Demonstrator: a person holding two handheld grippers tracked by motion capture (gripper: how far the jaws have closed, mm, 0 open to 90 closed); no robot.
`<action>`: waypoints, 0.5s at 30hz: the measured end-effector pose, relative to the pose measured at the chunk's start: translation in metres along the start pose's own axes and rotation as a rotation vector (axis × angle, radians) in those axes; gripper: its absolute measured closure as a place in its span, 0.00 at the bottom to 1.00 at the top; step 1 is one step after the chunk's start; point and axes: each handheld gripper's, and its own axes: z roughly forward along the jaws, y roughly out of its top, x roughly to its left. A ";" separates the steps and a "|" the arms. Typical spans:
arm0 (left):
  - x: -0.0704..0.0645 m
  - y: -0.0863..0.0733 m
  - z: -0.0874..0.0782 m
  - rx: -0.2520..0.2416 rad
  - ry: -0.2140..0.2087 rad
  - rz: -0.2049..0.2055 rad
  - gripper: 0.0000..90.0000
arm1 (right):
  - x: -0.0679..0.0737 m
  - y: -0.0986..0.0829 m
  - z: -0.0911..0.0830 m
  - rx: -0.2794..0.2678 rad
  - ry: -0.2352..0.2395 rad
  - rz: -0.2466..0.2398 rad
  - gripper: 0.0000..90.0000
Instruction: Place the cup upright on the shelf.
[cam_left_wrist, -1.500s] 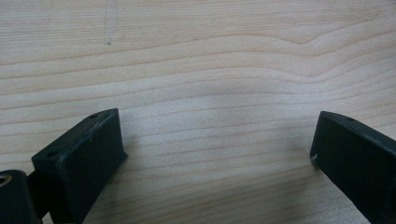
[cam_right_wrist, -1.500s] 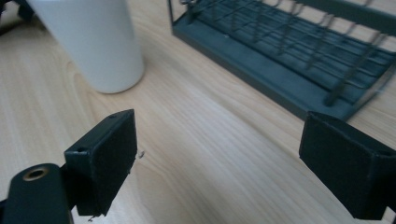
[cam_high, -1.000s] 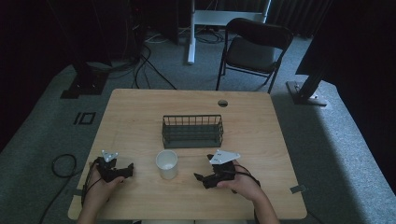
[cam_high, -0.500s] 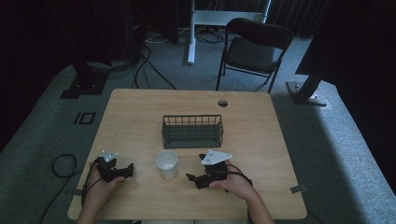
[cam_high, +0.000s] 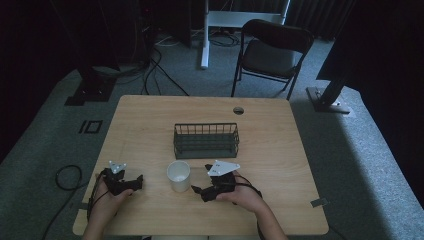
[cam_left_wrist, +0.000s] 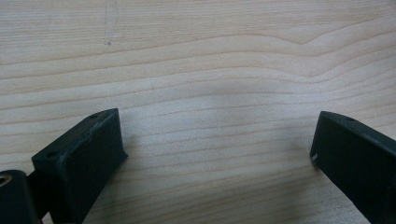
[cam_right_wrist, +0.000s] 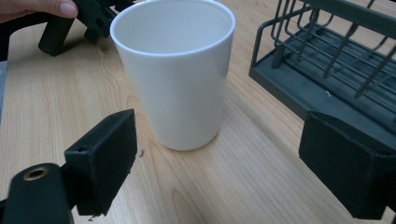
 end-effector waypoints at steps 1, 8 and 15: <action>0.000 0.000 0.000 0.000 0.000 0.000 0.03 | 0.000 0.001 0.001 -0.002 0.000 -0.003 0.12; 0.000 0.000 0.000 0.000 0.000 0.000 0.03 | 0.003 0.006 0.009 -0.028 0.004 0.002 0.12; 0.000 0.000 0.000 0.000 0.000 0.000 0.03 | 0.008 0.010 0.016 -0.043 0.023 -0.003 0.12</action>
